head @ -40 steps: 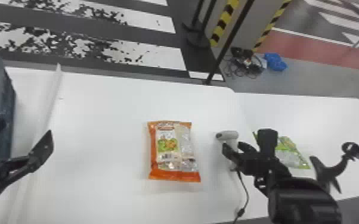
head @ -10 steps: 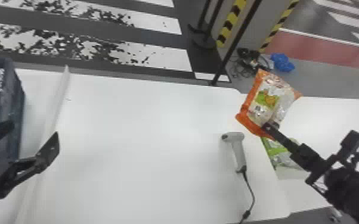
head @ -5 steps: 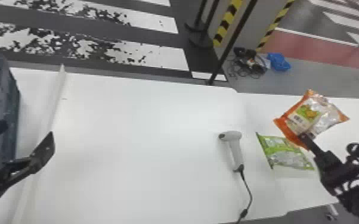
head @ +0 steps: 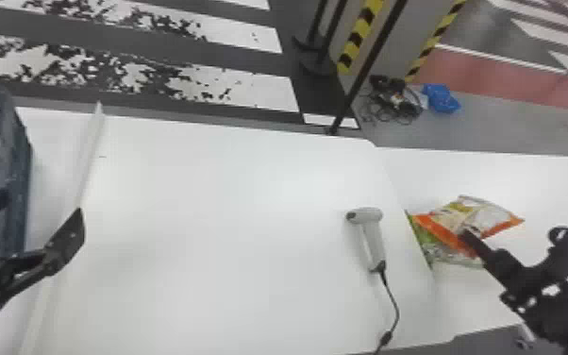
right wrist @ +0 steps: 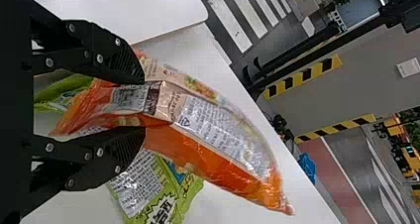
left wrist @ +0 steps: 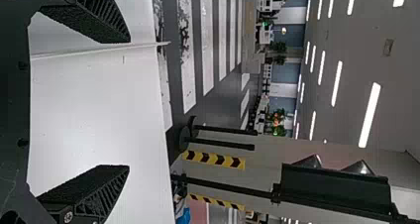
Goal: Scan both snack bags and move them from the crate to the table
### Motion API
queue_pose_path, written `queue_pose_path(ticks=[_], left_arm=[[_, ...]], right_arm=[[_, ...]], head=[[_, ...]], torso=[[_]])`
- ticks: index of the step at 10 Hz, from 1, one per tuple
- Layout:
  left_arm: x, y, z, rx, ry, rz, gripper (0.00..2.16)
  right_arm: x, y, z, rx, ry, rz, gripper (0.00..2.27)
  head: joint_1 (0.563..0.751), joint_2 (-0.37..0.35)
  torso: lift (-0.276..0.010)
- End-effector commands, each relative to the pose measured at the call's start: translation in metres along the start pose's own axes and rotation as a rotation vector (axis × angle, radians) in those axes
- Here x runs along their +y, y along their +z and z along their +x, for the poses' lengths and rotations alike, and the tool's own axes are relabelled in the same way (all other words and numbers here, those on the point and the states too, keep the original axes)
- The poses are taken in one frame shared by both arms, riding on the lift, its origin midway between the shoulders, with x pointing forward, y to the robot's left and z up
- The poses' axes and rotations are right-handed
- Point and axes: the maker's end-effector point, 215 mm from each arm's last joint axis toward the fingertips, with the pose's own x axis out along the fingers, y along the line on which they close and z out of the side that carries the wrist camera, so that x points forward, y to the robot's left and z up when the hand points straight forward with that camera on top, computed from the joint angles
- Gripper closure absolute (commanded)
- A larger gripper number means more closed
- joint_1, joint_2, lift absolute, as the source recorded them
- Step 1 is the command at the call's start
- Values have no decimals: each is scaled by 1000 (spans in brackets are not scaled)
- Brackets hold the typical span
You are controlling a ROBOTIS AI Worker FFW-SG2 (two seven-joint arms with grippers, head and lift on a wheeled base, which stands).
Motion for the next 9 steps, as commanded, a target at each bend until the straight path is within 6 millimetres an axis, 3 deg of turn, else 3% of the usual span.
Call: queue_pose_path(ticks=[1,2,3,5,6,7,9], left_arm=[[1,1,-2,1,3,1,87],[1,1,-4,1,3,1,87],[-1,1,-3,0,3,-3,87],[-4,5,-2,-8,-1,-6,87],[-7,7,-1,-13,0,-7,87],[-6,7,-1,-14,7,-10,87],[-2,11,-1,-32,37,-10,87]], right_arm=[[1,8,-1,-29,-19,-23,56],[6,23,-9,-90,-37,-71,56],[25,39,-24,-172,-21,-127,56],[93,50,-60,-303,48,-244,56],[133,44,-75,-347,91,-302,56],[187,28,-91,-389,170,-361,56],[270,-9,-118,-455,284,-446,56]], head=[[695,-350],[695,-350],[695,-350],[695,-350],[695,-350],[695,-350],[695,-350]], torso=[[-88],[-88],[-88],[-88],[-88],[-88],[-88]])
